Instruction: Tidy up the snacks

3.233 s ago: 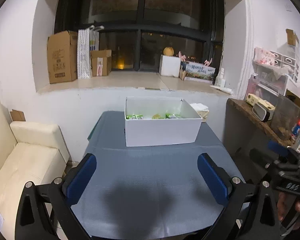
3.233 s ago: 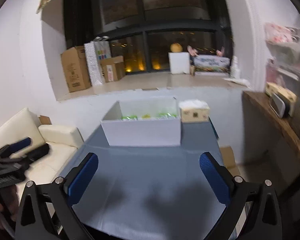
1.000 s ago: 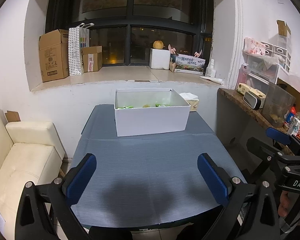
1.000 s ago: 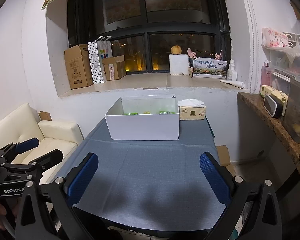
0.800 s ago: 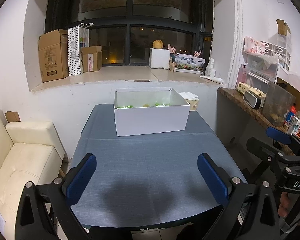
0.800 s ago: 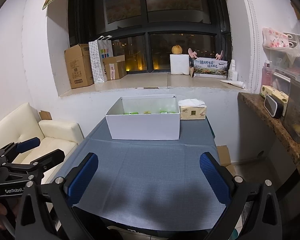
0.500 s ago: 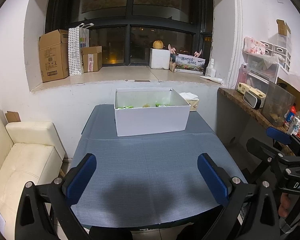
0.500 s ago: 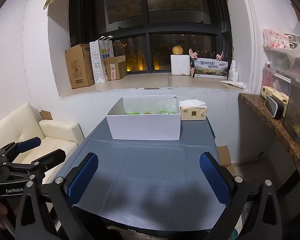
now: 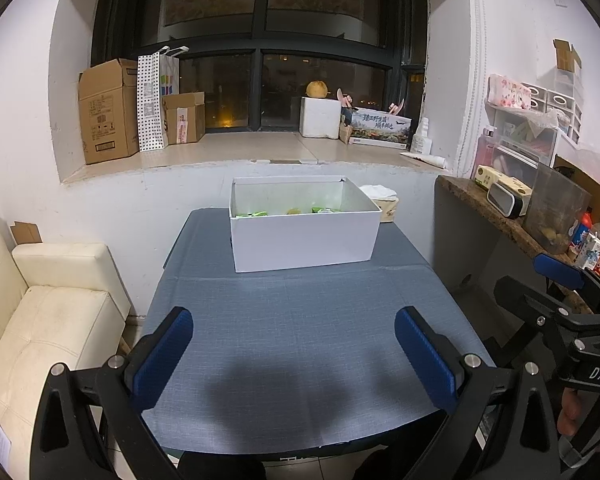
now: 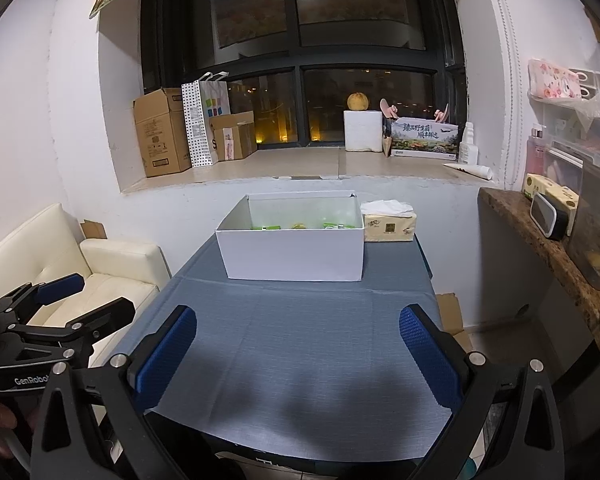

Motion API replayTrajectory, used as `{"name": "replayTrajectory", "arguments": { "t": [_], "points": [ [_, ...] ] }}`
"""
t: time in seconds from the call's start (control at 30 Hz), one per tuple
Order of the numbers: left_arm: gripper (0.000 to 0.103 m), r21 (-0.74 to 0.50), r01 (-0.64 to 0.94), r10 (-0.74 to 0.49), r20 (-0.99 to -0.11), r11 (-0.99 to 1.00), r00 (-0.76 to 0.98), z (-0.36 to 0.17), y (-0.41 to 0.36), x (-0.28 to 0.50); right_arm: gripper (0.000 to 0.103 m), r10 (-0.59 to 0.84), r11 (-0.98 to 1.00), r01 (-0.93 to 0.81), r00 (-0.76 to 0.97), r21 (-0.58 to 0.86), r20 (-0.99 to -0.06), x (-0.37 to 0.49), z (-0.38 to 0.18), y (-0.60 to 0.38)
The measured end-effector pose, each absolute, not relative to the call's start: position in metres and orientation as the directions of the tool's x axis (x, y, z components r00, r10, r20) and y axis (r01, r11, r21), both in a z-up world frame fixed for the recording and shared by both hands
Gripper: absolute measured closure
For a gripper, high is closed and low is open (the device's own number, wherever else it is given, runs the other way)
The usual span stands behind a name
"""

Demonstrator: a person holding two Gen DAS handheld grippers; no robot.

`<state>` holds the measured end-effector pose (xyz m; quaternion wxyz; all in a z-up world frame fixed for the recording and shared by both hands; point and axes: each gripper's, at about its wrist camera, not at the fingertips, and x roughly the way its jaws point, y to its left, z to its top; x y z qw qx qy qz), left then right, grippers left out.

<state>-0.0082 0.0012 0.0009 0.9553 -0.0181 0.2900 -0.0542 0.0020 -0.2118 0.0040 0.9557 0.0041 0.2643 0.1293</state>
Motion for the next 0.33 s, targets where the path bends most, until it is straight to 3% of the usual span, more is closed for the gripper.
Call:
{"name": "replayTrajectory", "arguments": {
  "t": [0.33],
  "points": [
    [0.0,-0.07,0.112,-0.132,-0.541,0.991,0.83,-0.0006,0.001,-0.0112,0.0,0.251,0.966,-0.246,0.826,0.078,-0.504,0.0015,0.0026,-0.2121]
  ]
}}
